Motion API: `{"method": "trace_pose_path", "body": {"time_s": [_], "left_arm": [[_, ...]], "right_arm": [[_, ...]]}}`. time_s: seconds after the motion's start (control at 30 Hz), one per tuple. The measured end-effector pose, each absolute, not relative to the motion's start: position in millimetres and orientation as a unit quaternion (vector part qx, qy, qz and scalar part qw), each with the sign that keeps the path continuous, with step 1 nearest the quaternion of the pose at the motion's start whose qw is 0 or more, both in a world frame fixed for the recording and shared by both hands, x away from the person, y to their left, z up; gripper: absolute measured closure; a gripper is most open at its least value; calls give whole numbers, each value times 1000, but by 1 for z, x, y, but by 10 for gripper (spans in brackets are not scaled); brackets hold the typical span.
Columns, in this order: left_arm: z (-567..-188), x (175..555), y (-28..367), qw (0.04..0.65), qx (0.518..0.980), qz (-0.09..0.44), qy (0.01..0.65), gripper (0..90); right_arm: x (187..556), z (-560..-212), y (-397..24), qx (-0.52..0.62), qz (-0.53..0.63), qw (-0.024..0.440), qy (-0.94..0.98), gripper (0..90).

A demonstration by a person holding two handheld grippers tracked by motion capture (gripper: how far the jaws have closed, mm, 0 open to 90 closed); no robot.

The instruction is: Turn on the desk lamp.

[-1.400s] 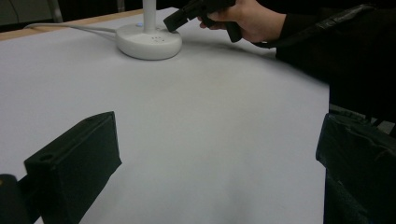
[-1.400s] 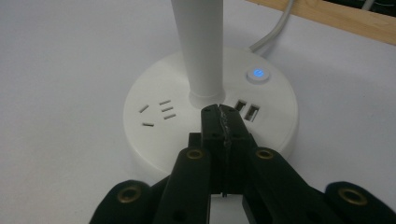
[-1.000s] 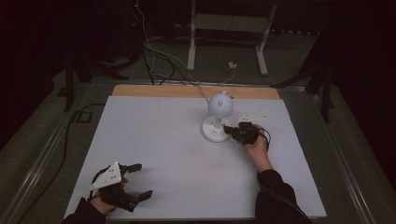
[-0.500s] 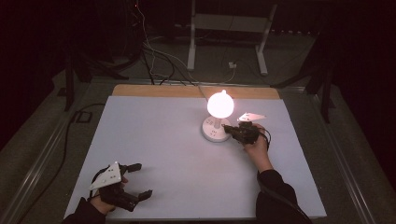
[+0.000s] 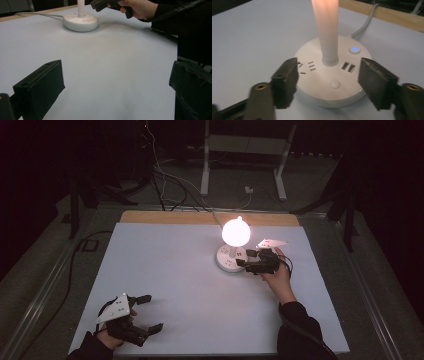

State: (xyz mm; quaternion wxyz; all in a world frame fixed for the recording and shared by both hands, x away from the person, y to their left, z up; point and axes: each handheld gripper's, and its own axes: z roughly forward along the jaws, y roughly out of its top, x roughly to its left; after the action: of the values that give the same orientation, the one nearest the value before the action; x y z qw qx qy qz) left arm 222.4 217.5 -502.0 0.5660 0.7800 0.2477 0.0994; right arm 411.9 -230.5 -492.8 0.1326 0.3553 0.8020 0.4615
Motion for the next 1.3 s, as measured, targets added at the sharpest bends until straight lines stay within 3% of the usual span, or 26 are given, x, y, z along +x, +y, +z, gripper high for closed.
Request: {"method": "trace_pose_path", "body": {"time_s": [0.07,0.2,0.3,1.3], "left_arm": [[-502,222,217,566,780,100,247,2],[-502,222,218,567,779,100,247,2],[-502,222,218,567,780,100,246,3],[-501,221,219,568,778,101,249,3]], "right_arm": [[411,-491,-232,352,464,135,802,165],[410,-489,-235,345,470,126,802,120],[409,-488,-237,341,477,107,803,14],[365,-468,-255,323,479,87,812,0]]}}
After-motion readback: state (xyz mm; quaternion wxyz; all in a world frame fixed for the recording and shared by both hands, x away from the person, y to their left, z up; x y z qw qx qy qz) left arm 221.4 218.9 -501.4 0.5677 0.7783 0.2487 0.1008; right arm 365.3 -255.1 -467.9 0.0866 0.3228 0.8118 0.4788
